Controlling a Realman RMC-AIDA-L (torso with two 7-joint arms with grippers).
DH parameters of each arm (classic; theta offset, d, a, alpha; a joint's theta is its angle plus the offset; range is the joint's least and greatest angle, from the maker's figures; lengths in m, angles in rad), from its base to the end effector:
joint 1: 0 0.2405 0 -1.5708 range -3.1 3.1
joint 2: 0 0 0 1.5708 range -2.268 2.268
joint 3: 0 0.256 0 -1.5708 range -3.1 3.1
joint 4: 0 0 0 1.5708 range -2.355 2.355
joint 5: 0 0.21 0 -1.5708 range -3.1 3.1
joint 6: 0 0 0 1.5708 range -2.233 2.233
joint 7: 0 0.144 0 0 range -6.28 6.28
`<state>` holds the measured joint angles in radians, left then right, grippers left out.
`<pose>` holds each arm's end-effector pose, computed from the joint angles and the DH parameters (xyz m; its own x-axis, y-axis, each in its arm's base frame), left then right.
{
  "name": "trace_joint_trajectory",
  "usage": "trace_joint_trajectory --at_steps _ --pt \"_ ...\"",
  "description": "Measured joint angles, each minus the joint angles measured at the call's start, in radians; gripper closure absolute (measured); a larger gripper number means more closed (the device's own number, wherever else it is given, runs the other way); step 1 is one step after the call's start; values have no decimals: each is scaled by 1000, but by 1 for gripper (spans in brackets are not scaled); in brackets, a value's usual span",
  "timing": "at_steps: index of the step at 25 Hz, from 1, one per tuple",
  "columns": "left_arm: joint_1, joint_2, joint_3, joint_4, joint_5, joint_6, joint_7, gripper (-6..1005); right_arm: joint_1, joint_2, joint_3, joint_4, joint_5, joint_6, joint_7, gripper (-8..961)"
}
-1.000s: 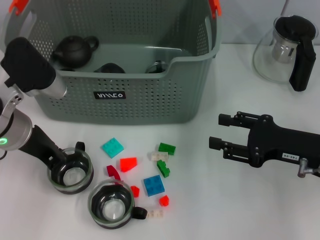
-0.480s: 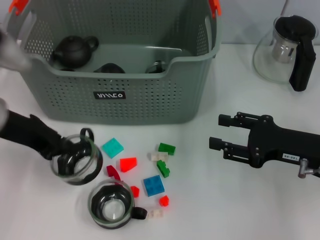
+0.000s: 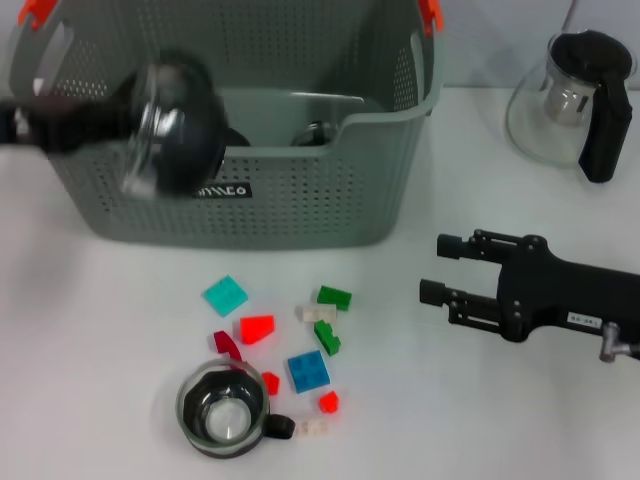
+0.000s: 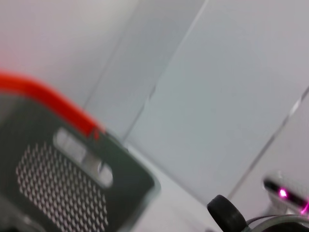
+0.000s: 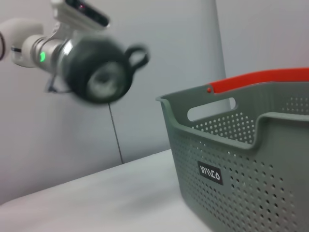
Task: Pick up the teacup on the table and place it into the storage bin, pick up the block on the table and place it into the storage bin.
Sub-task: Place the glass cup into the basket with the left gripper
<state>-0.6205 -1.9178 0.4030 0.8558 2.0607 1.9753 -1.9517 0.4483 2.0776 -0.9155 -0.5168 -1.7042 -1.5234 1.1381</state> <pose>-0.2356 0.3366 0.1250 0.6063 0.5681 0.5565 0.6304 -0.7699 0.0991 0.2636 0.3028 -0.0305 0.7661 -0.2306 -0.5999 -0.3864 -0.9112 -0.1431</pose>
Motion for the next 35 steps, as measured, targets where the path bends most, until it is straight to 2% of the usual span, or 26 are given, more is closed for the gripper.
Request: trace_joint_trajectory --at_steps 3,5,9,12,15,17,19,21,22,23,25,28,30,35 --pt "-56 -4 17 47 -11 -70 -71 942 1 -2 0 0 0 -7 0 280" --pt "-98 -6 62 89 -2 -144 -122 940 2 -2 1 -1 0 -11 0 280" --pt "-181 10 209 139 42 -304 -222 937 9 -3 1 -1 0 -12 0 279" --pt "-254 29 360 157 148 -421 -323 935 11 -4 1 -1 0 -12 0 279" --pt "-328 33 450 155 292 -497 -408 933 11 -4 1 -1 0 -12 0 279" --pt "-377 22 501 153 405 -539 -459 931 10 -4 1 0 0 -11 0 279" --pt "-425 -2 557 150 541 -587 -507 930 9 -4 1 0 0 -10 0 279" --pt "-471 -58 643 126 713 -653 -542 928 8 -3 1 0 0 -9 0 279" --pt "-471 -58 643 126 713 -653 -542 928 8 -2 1 0 0 -7 0 279" --pt "-479 -74 678 113 754 -679 -547 927 8 0 1 0 0 -5 0 279" --pt "-489 -97 793 67 794 -755 -567 925 9 2 1 0 0 -3 0 279" --pt "-501 -97 961 -35 793 -861 -622 923 11 2 1 0 0 -3 0 279" --pt "-512 -99 1023 -113 794 -931 -636 922 11 3 1 0 0 -3 0 279" --pt "-511 -111 1079 -211 795 -1062 -636 918 8 4 2 1 0 -3 0 279"
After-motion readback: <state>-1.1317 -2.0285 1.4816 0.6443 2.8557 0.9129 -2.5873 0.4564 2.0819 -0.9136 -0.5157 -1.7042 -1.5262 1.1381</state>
